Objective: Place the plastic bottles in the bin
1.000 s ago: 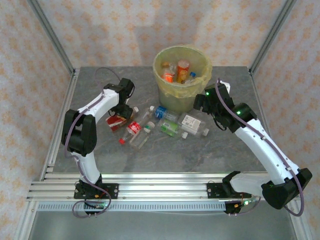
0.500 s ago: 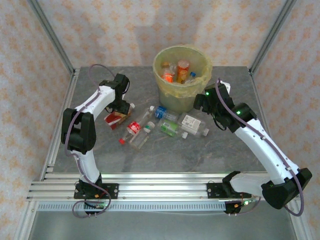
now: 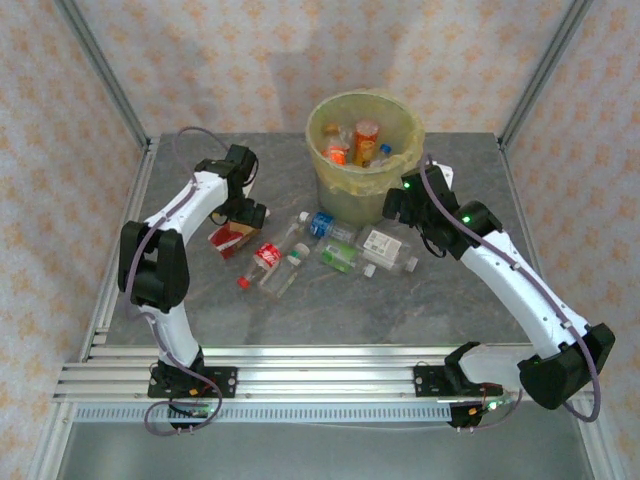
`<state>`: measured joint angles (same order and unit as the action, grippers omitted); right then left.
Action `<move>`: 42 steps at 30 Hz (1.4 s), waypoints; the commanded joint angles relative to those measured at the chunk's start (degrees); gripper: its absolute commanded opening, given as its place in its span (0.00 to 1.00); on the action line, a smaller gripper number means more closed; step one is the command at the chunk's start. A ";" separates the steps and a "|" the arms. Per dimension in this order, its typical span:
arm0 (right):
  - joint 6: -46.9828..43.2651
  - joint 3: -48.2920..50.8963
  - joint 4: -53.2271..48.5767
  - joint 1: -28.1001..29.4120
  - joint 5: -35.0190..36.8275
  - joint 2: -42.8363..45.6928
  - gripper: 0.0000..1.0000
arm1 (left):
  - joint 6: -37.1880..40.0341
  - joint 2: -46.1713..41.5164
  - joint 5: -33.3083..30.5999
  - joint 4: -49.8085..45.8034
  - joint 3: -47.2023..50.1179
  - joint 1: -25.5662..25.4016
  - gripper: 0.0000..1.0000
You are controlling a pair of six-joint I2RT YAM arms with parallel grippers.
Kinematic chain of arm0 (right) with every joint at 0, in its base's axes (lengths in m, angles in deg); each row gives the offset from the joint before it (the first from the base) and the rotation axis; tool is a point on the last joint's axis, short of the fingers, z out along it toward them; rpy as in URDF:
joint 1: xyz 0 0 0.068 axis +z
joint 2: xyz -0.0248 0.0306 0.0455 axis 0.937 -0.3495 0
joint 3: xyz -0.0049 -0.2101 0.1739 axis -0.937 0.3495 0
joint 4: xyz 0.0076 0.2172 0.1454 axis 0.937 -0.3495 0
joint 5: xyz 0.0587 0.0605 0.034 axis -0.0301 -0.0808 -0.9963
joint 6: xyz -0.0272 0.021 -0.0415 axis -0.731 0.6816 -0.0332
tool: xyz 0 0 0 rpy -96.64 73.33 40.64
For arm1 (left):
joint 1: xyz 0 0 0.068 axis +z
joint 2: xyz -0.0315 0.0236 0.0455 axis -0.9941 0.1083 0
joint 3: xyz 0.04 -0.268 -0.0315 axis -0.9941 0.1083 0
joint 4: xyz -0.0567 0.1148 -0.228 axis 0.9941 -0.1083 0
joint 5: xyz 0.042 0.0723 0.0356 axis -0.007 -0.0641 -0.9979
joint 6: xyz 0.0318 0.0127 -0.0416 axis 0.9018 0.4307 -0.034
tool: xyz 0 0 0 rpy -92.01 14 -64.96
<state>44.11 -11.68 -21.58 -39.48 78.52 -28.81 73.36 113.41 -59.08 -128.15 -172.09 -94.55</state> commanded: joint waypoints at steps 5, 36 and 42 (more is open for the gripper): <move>0.73 0.32 -0.55 -0.01 1.61 0.94 0.99 | 1.68 6.21 -2.29 -2.30 -3.41 0.00 1.00; 0.66 2.18 -0.91 -0.06 9.22 5.10 0.99 | -0.04 -3.62 4.14 -0.43 -5.52 3.91 0.64; 0.62 4.67 1.12 -0.04 10.90 7.81 0.99 | -4.10 -14.26 6.60 3.89 -9.65 0.22 0.64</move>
<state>44.11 -8.56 -21.32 -39.48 86.06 -22.38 71.86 103.67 -54.54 -126.97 -178.74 -91.86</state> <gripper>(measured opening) 0.991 0.667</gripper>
